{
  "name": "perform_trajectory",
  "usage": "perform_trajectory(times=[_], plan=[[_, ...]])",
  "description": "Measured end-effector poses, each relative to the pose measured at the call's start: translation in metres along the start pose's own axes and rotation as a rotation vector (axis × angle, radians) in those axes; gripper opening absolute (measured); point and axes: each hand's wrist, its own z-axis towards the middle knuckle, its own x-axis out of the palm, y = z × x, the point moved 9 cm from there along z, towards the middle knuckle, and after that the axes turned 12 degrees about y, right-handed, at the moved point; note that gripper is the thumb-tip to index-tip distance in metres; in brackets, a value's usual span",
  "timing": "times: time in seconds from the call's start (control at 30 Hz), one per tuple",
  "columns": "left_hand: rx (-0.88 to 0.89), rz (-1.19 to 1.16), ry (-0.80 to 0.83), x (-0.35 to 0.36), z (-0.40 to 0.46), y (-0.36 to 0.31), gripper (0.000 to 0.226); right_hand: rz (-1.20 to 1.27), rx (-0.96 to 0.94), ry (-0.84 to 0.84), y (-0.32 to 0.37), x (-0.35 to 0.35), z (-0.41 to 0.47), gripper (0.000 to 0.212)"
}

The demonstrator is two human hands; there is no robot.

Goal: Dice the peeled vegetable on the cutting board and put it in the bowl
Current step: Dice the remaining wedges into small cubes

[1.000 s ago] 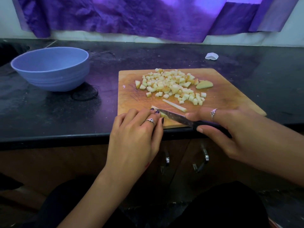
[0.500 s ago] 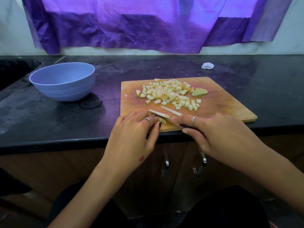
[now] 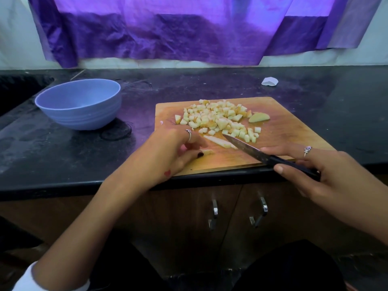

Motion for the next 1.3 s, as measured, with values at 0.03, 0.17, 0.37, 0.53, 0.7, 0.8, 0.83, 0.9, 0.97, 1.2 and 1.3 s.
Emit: perform_trajectory(times=[0.03,0.17,0.37,0.53,0.7,0.8,0.83,0.9,0.97,1.2,1.3], plan=[[-0.011,0.005,-0.014,-0.001,-0.001,0.001,0.016,0.012,-0.011,-0.013,0.004,0.002,0.0,0.045],[-0.106,0.002,-0.129,-0.004,-0.01,0.008,0.014,0.022,-0.021,0.019,0.016,0.017,0.005,0.051],[-0.16,-0.039,-0.363,-0.005,-0.033,0.016,0.014,-0.043,-0.084,0.041,0.037,0.029,0.031,0.04],[-0.104,0.032,-0.407,0.005,-0.044,0.01,0.024,-0.094,-0.097,0.075,0.037,0.031,0.042,0.038],[-0.101,0.081,-0.408,0.011,-0.048,0.009,0.03,-0.093,-0.116,0.114,0.043,0.032,0.047,0.028],[-0.089,0.126,-0.405,0.01,-0.048,0.005,0.031,-0.147,-0.1,0.159,0.045,0.035,0.056,0.029],[-0.089,0.143,-0.397,0.011,-0.047,0.003,0.031,-0.162,-0.087,0.172,0.045,0.035,0.058,0.032],[-0.102,0.164,-0.387,0.012,-0.048,0.001,0.032,-0.202,-0.081,0.185,0.045,0.034,0.059,0.036],[-0.121,0.166,-0.383,0.014,-0.05,0.0,0.032,-0.283,-0.092,0.189,0.047,0.035,0.053,0.039],[-0.141,0.168,-0.388,0.018,-0.056,-0.001,0.033,-0.176,-0.127,0.023,0.043,0.025,0.038,0.04],[-0.159,0.162,-0.373,0.02,-0.059,0.0,0.035,-0.163,-0.14,0.06,0.047,0.028,0.039,0.039]])
